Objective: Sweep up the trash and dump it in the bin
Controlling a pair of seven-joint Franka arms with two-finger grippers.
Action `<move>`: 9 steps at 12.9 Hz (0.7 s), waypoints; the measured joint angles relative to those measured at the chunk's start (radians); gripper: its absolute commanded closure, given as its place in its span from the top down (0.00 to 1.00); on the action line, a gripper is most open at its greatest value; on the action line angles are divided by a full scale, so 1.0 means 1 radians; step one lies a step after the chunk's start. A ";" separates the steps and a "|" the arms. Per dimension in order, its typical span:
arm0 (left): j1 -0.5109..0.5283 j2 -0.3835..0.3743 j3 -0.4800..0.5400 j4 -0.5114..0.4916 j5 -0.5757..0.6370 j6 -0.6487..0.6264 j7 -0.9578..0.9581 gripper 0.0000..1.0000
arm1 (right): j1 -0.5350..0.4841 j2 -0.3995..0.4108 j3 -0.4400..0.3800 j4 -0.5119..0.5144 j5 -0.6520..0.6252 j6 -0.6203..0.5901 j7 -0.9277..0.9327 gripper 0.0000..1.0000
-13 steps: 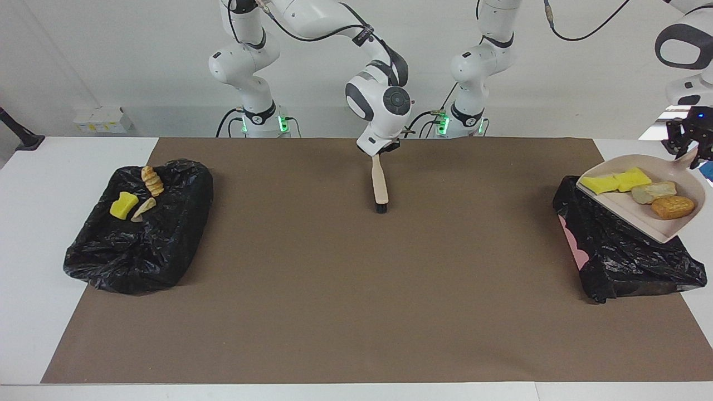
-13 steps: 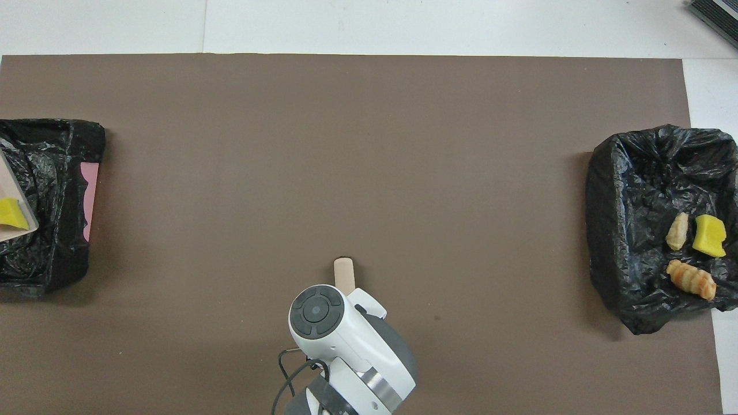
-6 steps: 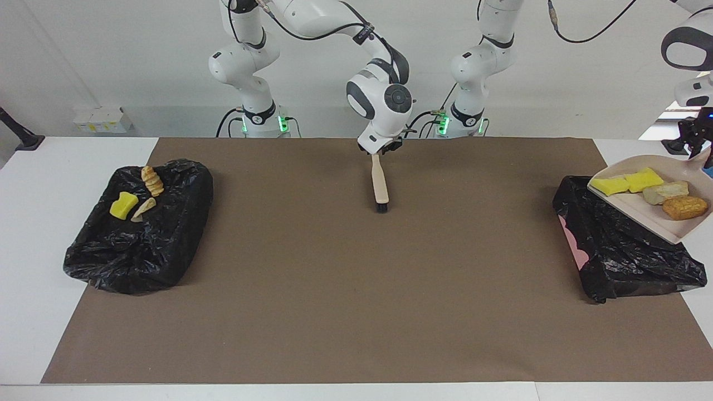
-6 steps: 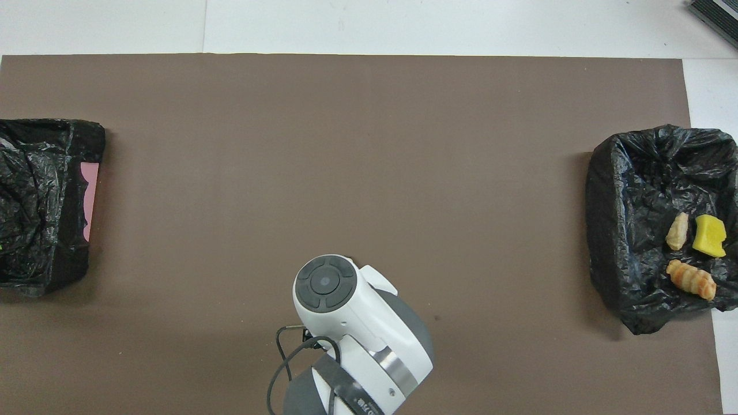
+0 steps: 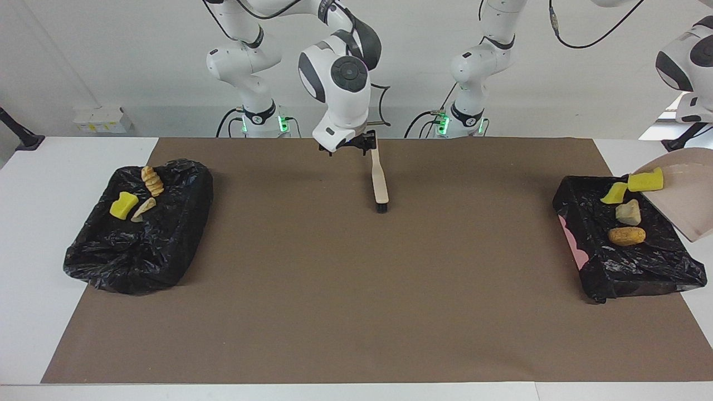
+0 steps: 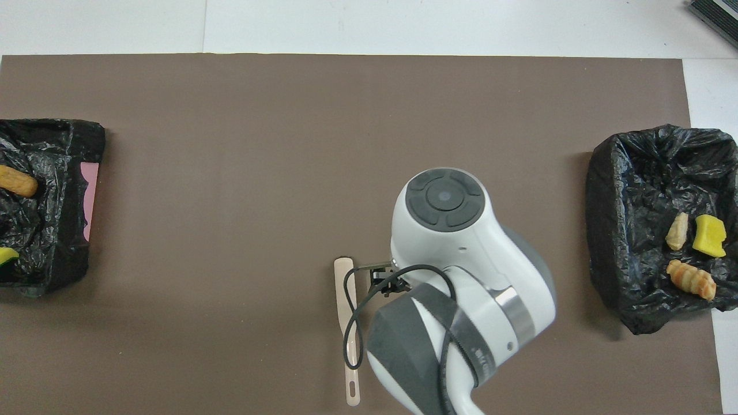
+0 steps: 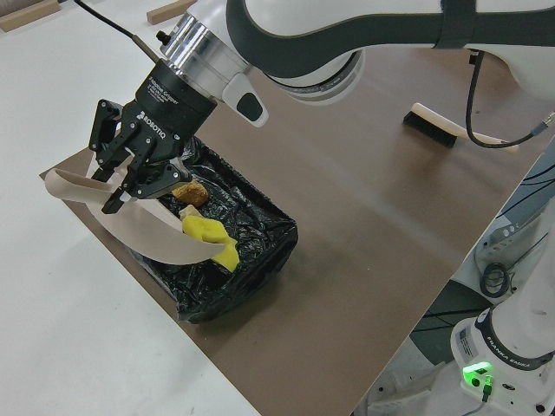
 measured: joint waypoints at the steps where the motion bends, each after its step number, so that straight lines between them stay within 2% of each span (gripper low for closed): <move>1: 0.000 -0.004 0.000 0.001 0.025 0.000 0.000 0.00 | -0.027 -0.001 -0.001 0.032 -0.030 -0.021 -0.045 1.00; 3: 0.000 -0.019 -0.002 0.006 0.070 0.000 0.000 0.00 | -0.090 0.000 -0.002 0.088 -0.083 -0.045 -0.129 1.00; 6: -0.011 -0.049 -0.010 0.008 0.085 -0.013 0.000 0.00 | -0.234 0.000 -0.004 0.149 -0.091 -0.058 -0.301 1.00; 9: -0.070 -0.077 -0.020 0.005 0.028 -0.119 -0.017 0.00 | -0.357 0.000 -0.016 0.182 -0.094 -0.068 -0.445 1.00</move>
